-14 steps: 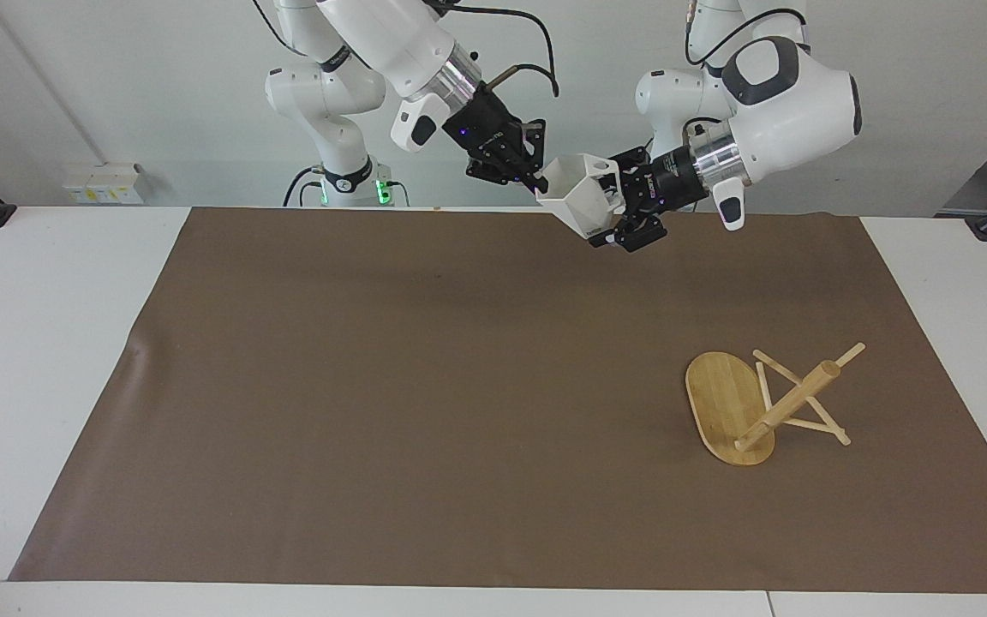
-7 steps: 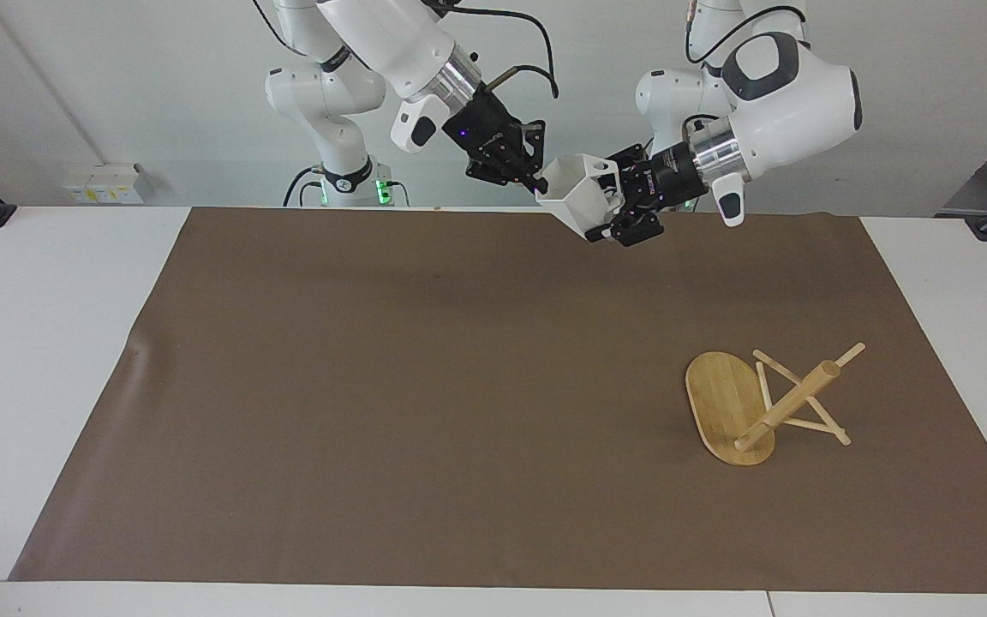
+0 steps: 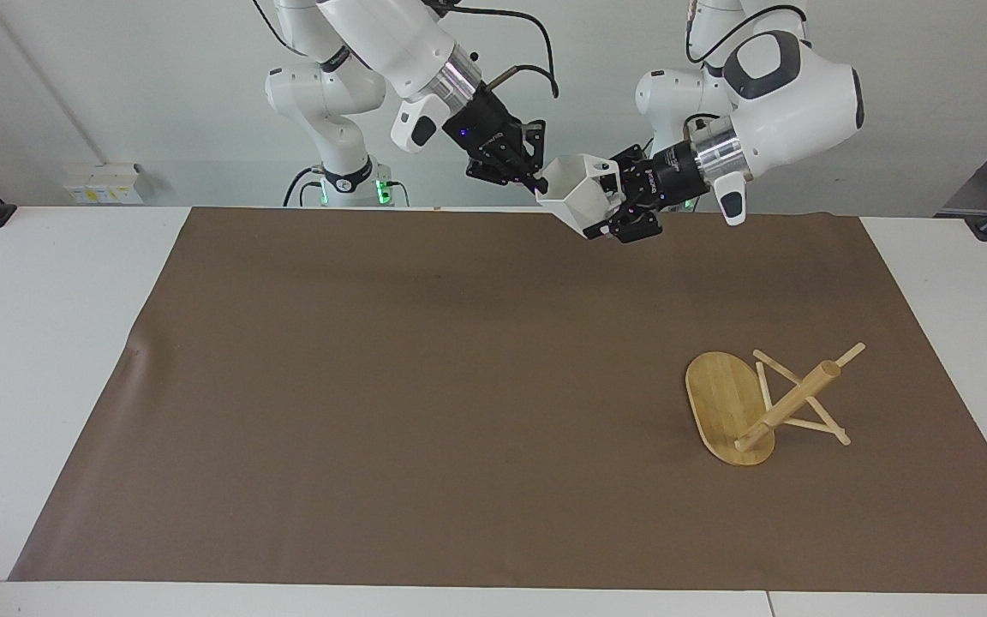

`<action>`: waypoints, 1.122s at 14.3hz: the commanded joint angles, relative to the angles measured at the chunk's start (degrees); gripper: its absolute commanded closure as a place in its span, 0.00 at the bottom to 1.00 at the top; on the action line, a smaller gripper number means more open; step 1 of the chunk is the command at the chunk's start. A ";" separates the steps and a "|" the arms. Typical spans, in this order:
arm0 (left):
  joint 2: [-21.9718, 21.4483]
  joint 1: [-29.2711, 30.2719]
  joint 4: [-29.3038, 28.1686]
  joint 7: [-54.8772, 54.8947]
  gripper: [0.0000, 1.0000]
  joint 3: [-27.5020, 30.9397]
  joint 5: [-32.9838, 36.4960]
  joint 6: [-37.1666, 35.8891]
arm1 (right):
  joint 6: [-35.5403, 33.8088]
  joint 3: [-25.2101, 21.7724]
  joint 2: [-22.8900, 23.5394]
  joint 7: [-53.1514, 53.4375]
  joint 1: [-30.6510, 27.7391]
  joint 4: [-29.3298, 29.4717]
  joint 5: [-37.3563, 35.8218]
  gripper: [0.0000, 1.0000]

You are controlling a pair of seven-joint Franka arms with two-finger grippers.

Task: Hang cup on rack
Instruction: 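Carry the cup with the left gripper while the right gripper releases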

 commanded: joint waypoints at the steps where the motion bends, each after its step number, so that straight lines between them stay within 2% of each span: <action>1: -0.92 0.31 -0.59 -6.45 1.00 0.56 2.26 -0.41 | 0.27 0.32 -0.38 0.86 -0.28 -0.30 1.66 1.00; 5: -0.91 1.54 -0.85 -11.12 1.00 0.56 6.40 0.47 | 0.09 0.32 -0.29 1.30 -0.28 -0.30 1.66 1.00; 7: -0.91 1.63 -1.29 -12.79 1.00 0.56 9.65 2.84 | 0.01 0.32 -0.29 1.30 -0.37 -0.30 1.57 0.84; 10: -0.91 1.63 -1.38 -13.06 1.00 0.56 9.83 3.11 | -0.08 0.32 -0.38 1.39 -0.46 -0.30 1.57 0.47; 11: -0.91 1.63 -1.47 -13.50 1.00 0.56 9.92 3.37 | -0.08 0.23 -0.29 1.39 -0.46 -0.30 1.57 0.38; 12: -0.91 1.54 -2.17 -14.46 1.00 0.56 10.18 4.85 | -0.08 0.23 -0.38 1.39 -0.46 -0.30 1.57 0.29; 13: -1.00 1.54 -3.39 -15.43 1.00 0.56 11.40 7.04 | 0.01 0.23 -0.29 1.30 -0.46 -0.30 1.57 0.14; 14: -1.09 1.54 -4.53 -16.13 1.00 0.56 12.37 8.98 | 0.01 0.23 -0.29 1.21 -0.46 -0.30 1.49 0.03; 16: -0.74 2.15 -6.29 -16.93 1.00 0.56 12.47 13.37 | 0.01 0.23 -0.29 1.03 -0.54 -0.30 1.49 0.00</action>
